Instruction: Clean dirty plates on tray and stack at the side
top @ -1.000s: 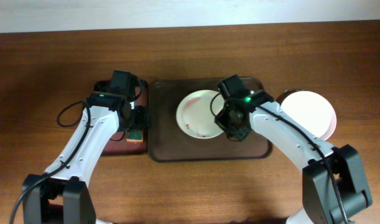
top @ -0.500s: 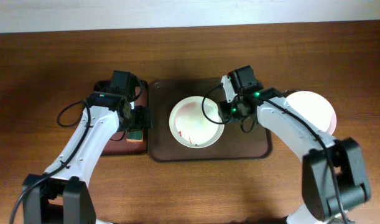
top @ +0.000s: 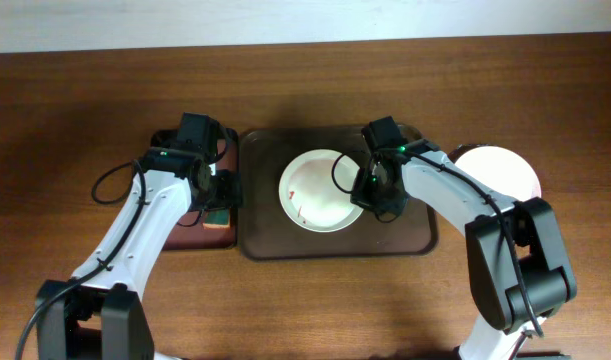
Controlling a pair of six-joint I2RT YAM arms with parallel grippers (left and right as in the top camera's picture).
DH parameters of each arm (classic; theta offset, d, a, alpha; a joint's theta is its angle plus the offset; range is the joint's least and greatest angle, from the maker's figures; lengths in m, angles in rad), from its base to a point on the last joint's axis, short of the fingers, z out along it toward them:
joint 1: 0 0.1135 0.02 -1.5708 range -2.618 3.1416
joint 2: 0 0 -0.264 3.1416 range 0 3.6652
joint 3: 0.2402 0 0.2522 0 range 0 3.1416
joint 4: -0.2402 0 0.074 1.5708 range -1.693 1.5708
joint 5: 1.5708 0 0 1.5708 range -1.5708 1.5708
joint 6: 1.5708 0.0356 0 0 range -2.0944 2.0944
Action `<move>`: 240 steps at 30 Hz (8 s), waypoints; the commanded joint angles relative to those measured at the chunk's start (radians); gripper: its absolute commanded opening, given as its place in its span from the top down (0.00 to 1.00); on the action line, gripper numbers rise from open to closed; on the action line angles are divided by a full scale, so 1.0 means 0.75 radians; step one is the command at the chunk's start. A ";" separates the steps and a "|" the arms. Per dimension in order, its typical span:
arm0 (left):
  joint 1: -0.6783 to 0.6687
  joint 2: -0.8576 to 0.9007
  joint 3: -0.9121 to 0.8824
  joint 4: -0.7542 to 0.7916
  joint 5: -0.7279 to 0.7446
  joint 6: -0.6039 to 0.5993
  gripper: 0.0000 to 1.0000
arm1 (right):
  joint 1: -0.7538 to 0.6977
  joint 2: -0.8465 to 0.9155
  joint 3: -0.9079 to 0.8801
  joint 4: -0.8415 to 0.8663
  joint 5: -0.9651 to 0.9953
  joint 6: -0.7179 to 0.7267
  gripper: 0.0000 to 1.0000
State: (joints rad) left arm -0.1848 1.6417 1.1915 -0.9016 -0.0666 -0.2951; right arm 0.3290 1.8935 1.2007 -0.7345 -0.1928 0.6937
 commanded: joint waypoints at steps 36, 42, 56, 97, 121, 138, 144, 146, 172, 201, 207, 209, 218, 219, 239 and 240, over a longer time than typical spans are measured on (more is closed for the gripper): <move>0.169 0.245 -0.130 0.319 0.284 0.390 0.35 | 0.058 0.021 -0.018 0.002 0.159 -0.012 0.96; 0.169 0.258 -0.129 0.315 0.284 0.383 1.00 | 0.058 0.021 -0.018 0.000 0.159 -0.012 0.96; 0.169 -0.389 -0.090 0.464 0.233 0.339 1.00 | 0.058 0.021 -0.018 0.001 0.159 -0.012 0.96; 0.169 0.018 -0.108 0.213 0.234 0.339 1.00 | 0.058 0.021 -0.018 0.001 0.159 -0.012 0.96; -0.299 0.420 -0.006 0.541 0.293 -0.328 1.00 | 0.058 0.021 -0.018 -0.019 0.119 -0.047 0.96; -0.282 0.167 0.225 0.192 0.025 -0.272 1.00 | 0.058 0.021 -0.018 -0.034 0.124 -0.055 0.96; -0.067 0.099 0.224 -0.034 -0.153 0.190 1.00 | 0.057 0.012 -0.001 -0.053 0.089 -0.360 0.96; -0.018 0.115 0.211 -0.044 -0.153 0.222 1.00 | 0.056 -0.046 0.015 -0.064 0.129 -0.367 0.96; 0.044 0.158 -0.155 0.326 -0.036 0.340 1.00 | 0.586 -0.534 0.024 -0.157 1.894 -0.536 0.96; 0.043 0.157 -0.154 0.344 -0.036 0.340 0.24 | -1.207 -0.369 -0.032 -0.223 0.160 -0.290 0.55; 0.109 -0.058 -0.095 0.339 0.014 0.104 0.00 | -1.011 -0.369 -0.031 -0.227 -0.376 -0.804 0.06; 0.147 -0.125 -0.095 0.261 0.036 0.065 0.00 | -0.788 -0.369 -0.022 -0.239 -0.263 -0.828 0.01; 0.179 -0.354 -0.174 -0.306 0.066 0.045 0.01 | -0.436 -0.680 -0.011 -0.542 0.043 -0.814 0.01; 0.177 -0.492 -0.243 -0.250 0.066 0.046 0.01 | -0.436 -0.811 -0.068 -0.520 0.043 -0.811 0.01; 0.177 -1.485 -0.569 -0.046 0.080 0.050 0.01 | -0.392 -1.837 -0.428 -0.201 0.139 -0.911 0.01; 0.177 -1.485 -0.569 -0.046 0.080 0.050 0.00 | -0.368 -1.949 -0.541 -0.064 0.139 -0.910 0.01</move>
State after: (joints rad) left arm -0.0559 0.5323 0.7692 -0.9360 -0.0135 -0.2520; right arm 0.0105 0.5789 0.9257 -0.9157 -0.1043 0.0391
